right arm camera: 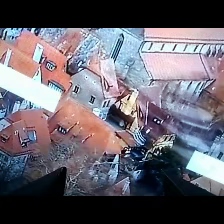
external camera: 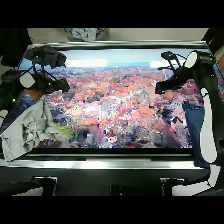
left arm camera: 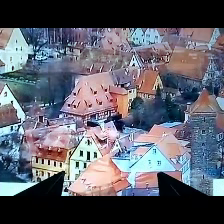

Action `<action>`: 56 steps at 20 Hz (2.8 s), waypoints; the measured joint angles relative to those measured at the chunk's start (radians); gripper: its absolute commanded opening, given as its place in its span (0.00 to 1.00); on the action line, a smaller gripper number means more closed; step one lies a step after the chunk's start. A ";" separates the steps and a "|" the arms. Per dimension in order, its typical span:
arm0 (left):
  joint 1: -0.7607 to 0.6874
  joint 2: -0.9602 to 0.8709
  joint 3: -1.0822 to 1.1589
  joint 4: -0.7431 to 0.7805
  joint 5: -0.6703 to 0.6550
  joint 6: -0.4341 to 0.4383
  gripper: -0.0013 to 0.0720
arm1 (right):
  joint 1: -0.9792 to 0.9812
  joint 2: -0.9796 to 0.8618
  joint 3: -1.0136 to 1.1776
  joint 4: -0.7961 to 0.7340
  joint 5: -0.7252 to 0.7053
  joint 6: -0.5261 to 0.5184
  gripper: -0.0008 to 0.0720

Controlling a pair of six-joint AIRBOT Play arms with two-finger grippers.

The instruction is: Fold the shirts.

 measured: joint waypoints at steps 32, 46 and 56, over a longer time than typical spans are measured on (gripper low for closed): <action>0.386 0.142 -0.174 -0.192 -0.115 0.229 0.06 | 0.000 0.103 0.021 -0.097 0.048 -0.113 0.98; -0.500 -0.001 -0.005 -0.465 0.116 0.226 0.64 | 0.000 0.522 0.068 -0.288 0.112 -0.061 0.97; -0.310 -0.106 0.167 -0.254 -0.209 0.196 0.95 | -0.002 0.426 -0.136 -0.156 0.200 -0.093 0.97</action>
